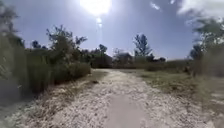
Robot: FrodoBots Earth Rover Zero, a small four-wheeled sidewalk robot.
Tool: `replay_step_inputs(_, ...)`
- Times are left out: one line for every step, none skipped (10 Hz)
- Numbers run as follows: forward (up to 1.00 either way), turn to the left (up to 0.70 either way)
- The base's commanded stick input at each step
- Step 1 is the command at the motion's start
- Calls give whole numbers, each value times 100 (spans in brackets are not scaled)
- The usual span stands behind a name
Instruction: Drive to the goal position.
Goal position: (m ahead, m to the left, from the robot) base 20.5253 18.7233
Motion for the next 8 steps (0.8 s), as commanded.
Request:
replay_step_inputs(70, 0)
replay_step_inputs(70, 0)
replay_step_inputs(70, 0)
replay_step_inputs(70, 0)
replay_step_inputs(70, 0)
replay_step_inputs(70, 0)
replay_step_inputs(70, 0)
replay_step_inputs(70, 0)
